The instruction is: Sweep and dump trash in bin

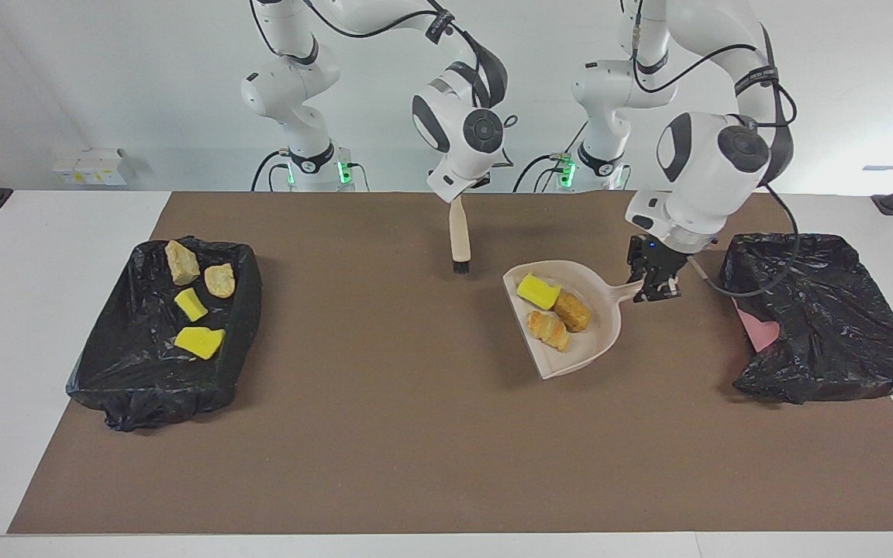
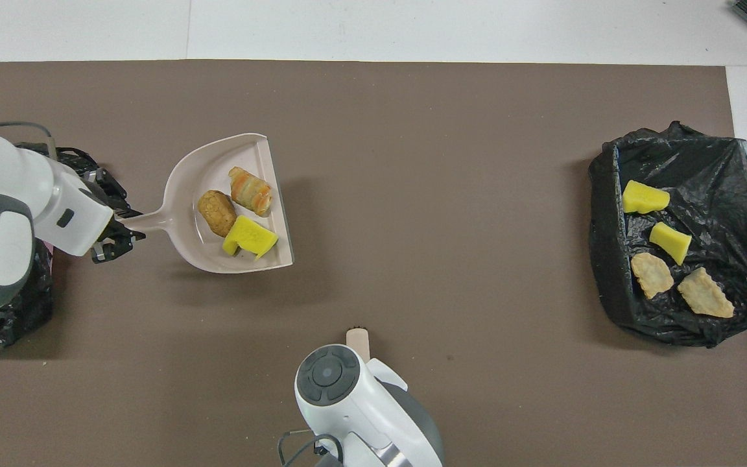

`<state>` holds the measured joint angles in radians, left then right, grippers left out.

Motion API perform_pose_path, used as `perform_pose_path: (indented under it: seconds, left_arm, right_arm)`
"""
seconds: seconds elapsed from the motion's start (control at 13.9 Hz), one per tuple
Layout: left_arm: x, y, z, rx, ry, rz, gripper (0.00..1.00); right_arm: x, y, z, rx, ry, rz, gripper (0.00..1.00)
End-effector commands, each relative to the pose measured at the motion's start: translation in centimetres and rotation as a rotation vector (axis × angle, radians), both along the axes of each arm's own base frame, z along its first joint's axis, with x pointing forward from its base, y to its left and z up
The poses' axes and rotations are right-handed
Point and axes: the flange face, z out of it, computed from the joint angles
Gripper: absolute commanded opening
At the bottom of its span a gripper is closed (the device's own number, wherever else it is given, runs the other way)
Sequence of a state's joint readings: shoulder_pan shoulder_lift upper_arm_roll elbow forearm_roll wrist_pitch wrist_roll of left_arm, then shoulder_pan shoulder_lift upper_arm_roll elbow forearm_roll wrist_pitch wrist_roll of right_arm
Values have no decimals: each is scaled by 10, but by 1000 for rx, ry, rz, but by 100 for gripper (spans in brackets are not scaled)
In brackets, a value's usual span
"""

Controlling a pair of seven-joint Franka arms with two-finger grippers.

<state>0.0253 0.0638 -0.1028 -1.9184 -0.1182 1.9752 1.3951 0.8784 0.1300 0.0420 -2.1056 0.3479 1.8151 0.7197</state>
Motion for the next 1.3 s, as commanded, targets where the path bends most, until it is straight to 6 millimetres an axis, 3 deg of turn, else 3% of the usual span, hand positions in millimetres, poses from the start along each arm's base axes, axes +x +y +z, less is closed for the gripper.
perform_pose_path:
  seconds: [0.0,0.22,0.29,0.36,0.58,0.79,0.94,1.08,1.22]
  left_arm:
    - [2,41,9,-60,-2,-25,0]
    - [0,97,15,-78,-6,-71,0]
    - [-2,115,17,-81,-7,-78,0]
    - [-5,138,17,-81,-11,-64,0]
    - [-15,195,22,-61,-41,-98,0]
    - [-37,273,31,-23,-56,-36,0]
    - [-41,302,41,62,-63,-58,0]
    - [-39,328,44,150,-50,-96,0]
    - [-40,366,59,210,-58,-64,0]
  right_arm:
    - [-26,-16,-6,45,-28,-61,0]
    - [-31,-21,-8,40,-11,-64,2]
    - [-31,-21,-8,43,-10,-65,16]
    - [-32,-20,-8,45,-6,-66,22]
    - [-28,-21,-10,47,-6,-65,33]
    - [-26,-22,-11,48,-4,-66,44]
    - [-20,-20,-9,53,-7,-68,52]
    - [1,-20,-6,57,-22,-94,64]
    - [46,-32,17,105,-71,-170,73]
